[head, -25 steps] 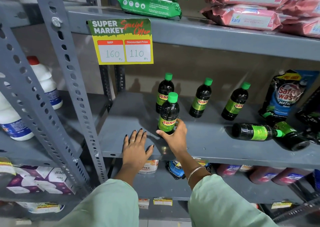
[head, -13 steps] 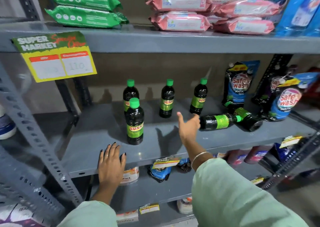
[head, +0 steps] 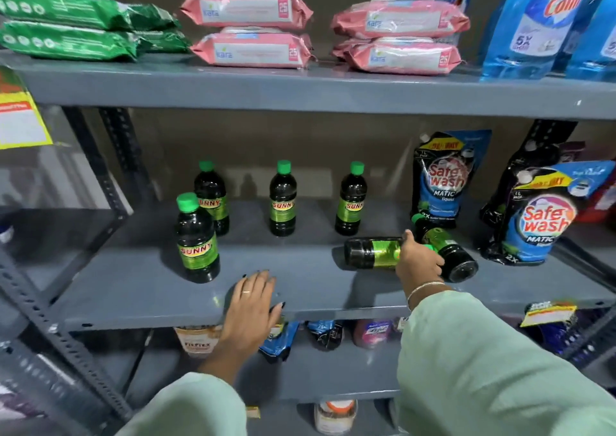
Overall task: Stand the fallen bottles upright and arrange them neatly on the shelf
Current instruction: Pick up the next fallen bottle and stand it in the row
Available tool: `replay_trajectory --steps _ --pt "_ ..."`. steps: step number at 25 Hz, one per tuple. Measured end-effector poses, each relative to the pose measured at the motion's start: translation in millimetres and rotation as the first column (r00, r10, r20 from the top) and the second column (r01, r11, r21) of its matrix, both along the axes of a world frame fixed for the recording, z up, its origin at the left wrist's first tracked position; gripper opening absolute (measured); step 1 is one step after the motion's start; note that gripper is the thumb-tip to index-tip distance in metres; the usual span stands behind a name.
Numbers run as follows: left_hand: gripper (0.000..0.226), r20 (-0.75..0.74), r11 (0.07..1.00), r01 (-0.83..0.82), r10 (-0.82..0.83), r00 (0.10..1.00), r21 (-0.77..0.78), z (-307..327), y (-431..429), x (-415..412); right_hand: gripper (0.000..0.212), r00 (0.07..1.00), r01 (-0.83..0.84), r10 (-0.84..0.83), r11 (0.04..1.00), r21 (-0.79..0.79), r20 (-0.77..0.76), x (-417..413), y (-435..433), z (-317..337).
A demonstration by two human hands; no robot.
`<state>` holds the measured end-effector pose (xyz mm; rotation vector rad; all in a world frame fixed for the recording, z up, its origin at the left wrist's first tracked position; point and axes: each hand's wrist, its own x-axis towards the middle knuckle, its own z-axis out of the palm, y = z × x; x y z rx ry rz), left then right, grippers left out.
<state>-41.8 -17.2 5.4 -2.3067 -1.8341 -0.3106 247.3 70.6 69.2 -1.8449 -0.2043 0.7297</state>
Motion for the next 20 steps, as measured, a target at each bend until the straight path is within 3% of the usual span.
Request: replay_trajectory --steps 4,7,8,10,13,16,20 --pt "0.059 0.011 0.979 -0.030 0.033 0.999 -0.203 -8.3 15.1 21.5 0.064 0.973 -0.199 0.211 0.973 0.118 -0.095 26.3 4.0 -16.4" --pt "0.061 -0.021 0.965 -0.078 0.075 0.997 -0.249 -15.3 20.4 23.5 0.057 0.959 -0.166 0.201 0.970 0.178 -0.202 23.6 11.3 -9.4" --pt "0.061 -0.028 0.963 -0.091 0.087 0.996 -0.252 -17.5 21.4 23.2 0.060 0.965 -0.144 0.174 0.976 0.161 -0.197 24.8 14.6 -8.2" --pt "0.061 -0.034 0.964 -0.112 0.107 0.994 -0.241 -22.8 22.3 22.7 0.062 0.965 -0.261 0.261 0.965 0.025 0.002 23.6 18.2 -9.0" --pt "0.061 -0.014 0.967 -0.119 0.119 0.993 -0.227 -27.2 23.7 24.0 0.049 0.926 -0.121 0.190 0.968 0.221 -0.325 26.9 24.4 -13.5" --pt "0.060 0.000 0.969 -0.121 0.124 0.992 -0.217 -31.7 24.3 24.6 0.050 0.936 -0.292 0.319 0.939 0.180 -0.150 23.2 19.6 -11.3" --pt "0.061 0.017 0.972 -0.112 0.118 0.993 -0.206 -35.9 25.6 21.7 0.079 0.952 -0.304 0.303 0.952 0.034 0.033 5.2 37.8 16.4"
